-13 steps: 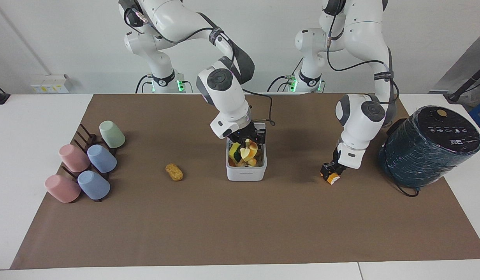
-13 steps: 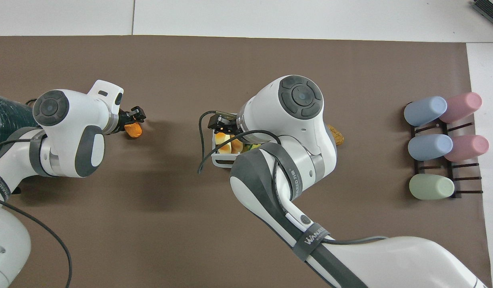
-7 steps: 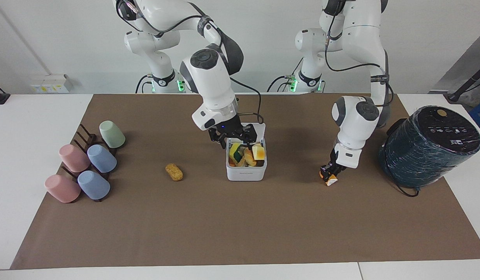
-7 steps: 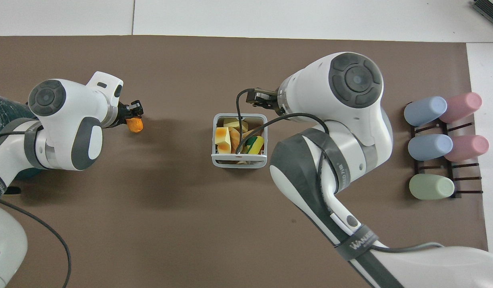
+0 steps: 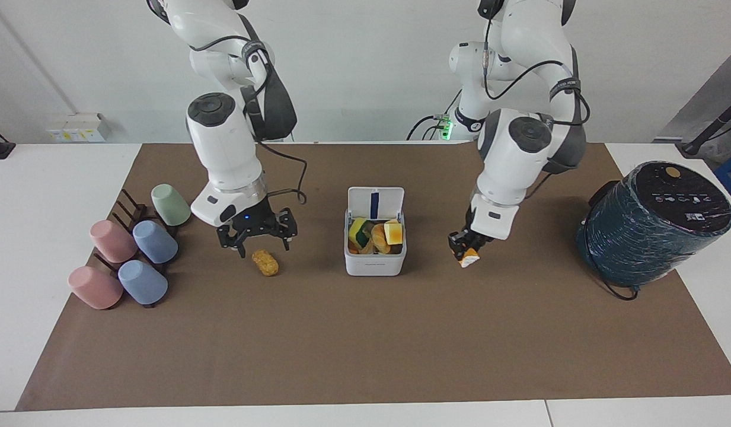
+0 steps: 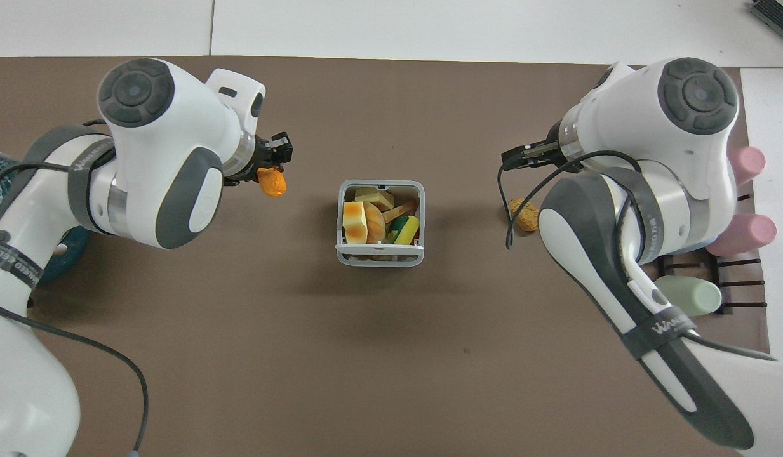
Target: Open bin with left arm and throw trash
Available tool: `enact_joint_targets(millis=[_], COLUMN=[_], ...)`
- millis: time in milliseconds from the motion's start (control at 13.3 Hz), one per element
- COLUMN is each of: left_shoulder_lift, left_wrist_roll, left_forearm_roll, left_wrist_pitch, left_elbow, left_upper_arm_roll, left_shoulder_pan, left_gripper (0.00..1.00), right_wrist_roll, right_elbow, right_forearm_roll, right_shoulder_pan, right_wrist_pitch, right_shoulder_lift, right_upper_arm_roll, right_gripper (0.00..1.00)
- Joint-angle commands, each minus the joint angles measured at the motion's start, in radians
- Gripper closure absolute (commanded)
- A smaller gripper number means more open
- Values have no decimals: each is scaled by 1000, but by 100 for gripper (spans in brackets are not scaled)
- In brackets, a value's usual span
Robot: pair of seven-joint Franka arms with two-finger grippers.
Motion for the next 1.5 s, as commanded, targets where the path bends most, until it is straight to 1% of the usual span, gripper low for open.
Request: enact_joint_targets(millis=[0,150,225,375,525,600,675,750,825,900,975,1200,1275,1425], left_shoulder_lift=[18,18,18,20,15,14,12,12,12,12,12,12,12,12], left_wrist_roll=[-104,-164,-188,-221,-224,-224,-224,-224,-224,-224,-224,-225,-225,-224], left_forearm_roll=[1,-8,-14,-22,-24,-24,-24,-24,-24,-24,-22,-22,-22,-24], left_wrist_pitch=[-19,-11,-7,32,55,56,55,56,55,56,58,69,75,81], left_elbow=[27,27,27,22,1,-4,-6,-6,-4,-4,-6,-7,-12,-12], left_upper_arm_roll=[11,7,7,5,5,7,7,7,7,7,7,7,7,7], left_shoulder_pan=[-88,-145,-173,-210,-233,-237,-242,-242,-242,-248,-254,-262,-262,-262], left_gripper=[87,87,87,87,84,79,63,36,18,12,11,11,11,11], right_wrist_roll=[-262,-459,-514,-556,-558,-556,-556,-556,-556,-556,-555,-553,-553,-544], right_elbow=[-126,-169,-190,-218,-238,-259,-294,-325,-347,-348,-349,-350,-349,-349], right_forearm_roll=[-10,5,19,62,65,67,67,67,67,67,67,67,67,67], right_shoulder_pan=[-90,-144,-147,-137,-115,-82,-74,-72,-72,-71,-69,-54,-55,-54], right_wrist_pitch=[26,64,94,155,186,209,261,314,347,352,353,350,347,341], right_shoulder_lift=[-54,-46,-45,-20,-3,-5,-5,-3,3,12,21,35,35,33], right_upper_arm_roll=[17,17,18,18,21,21,21,21,21,21,21,20,20,20], right_gripper=[0,0,0,0,0,0,0,0,0,0,0,0,10,63])
